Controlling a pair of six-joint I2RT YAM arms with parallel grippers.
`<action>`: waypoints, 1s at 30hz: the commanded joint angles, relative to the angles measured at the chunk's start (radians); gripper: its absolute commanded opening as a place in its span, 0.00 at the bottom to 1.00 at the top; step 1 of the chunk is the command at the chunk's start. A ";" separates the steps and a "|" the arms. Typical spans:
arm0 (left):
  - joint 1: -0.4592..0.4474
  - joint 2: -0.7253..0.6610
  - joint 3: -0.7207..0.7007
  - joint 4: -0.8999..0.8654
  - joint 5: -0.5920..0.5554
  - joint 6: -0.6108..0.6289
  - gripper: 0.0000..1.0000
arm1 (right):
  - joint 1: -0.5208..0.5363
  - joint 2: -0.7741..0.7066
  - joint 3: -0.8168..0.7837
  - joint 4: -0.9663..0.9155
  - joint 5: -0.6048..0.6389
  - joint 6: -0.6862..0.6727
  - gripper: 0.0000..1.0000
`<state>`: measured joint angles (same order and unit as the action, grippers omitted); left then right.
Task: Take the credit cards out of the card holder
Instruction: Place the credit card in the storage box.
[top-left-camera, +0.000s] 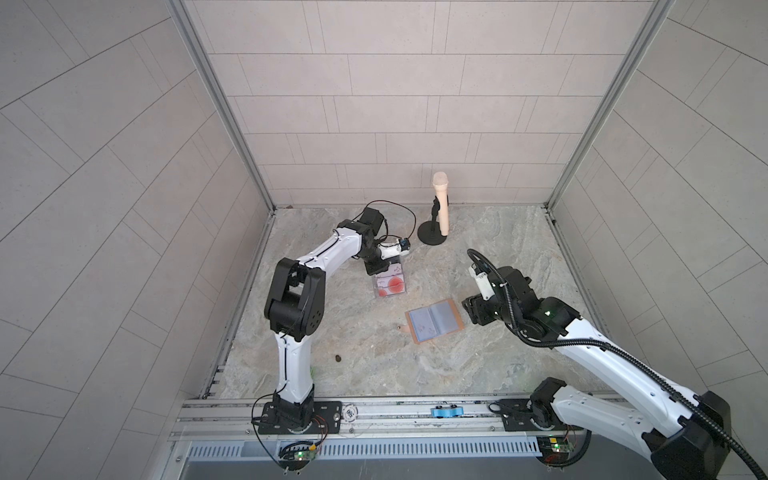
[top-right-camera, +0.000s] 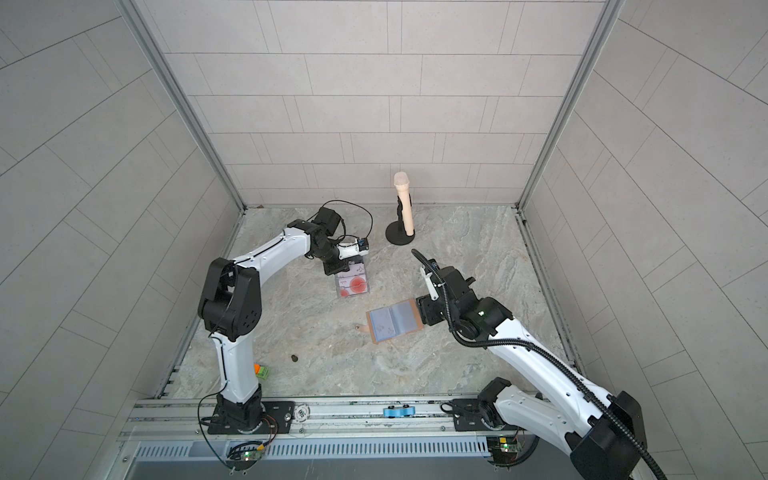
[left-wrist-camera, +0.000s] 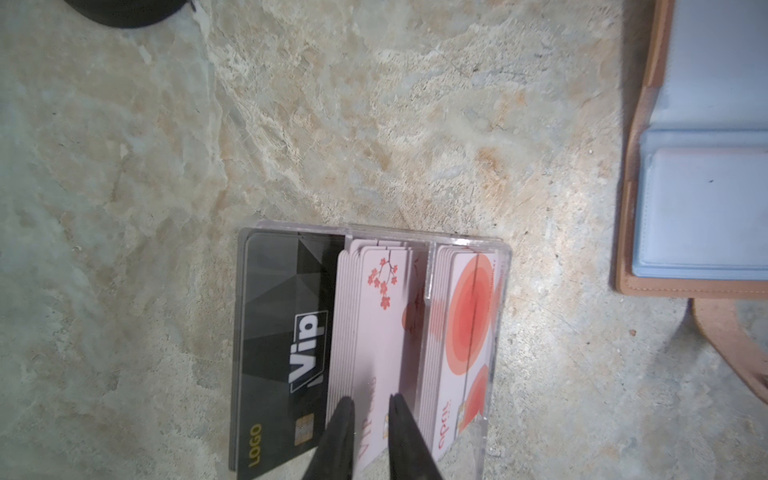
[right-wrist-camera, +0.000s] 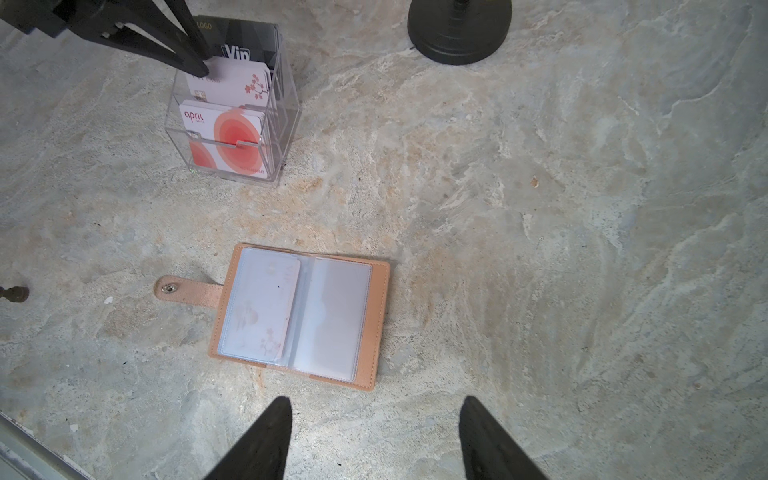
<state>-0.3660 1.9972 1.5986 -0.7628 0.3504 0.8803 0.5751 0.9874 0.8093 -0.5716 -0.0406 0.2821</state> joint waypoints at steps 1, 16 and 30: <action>0.006 0.015 -0.008 -0.003 -0.004 -0.019 0.24 | -0.002 -0.020 -0.006 0.007 0.010 0.008 0.67; 0.030 -0.209 -0.068 0.057 0.010 -0.070 0.47 | -0.003 0.001 -0.009 0.026 -0.024 0.000 0.68; 0.023 -0.554 -0.299 0.188 -0.061 -0.488 0.53 | -0.002 0.041 -0.014 0.044 -0.036 -0.003 0.68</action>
<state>-0.3382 1.5070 1.3575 -0.6380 0.3119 0.5663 0.5751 1.0161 0.8093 -0.5392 -0.0750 0.2817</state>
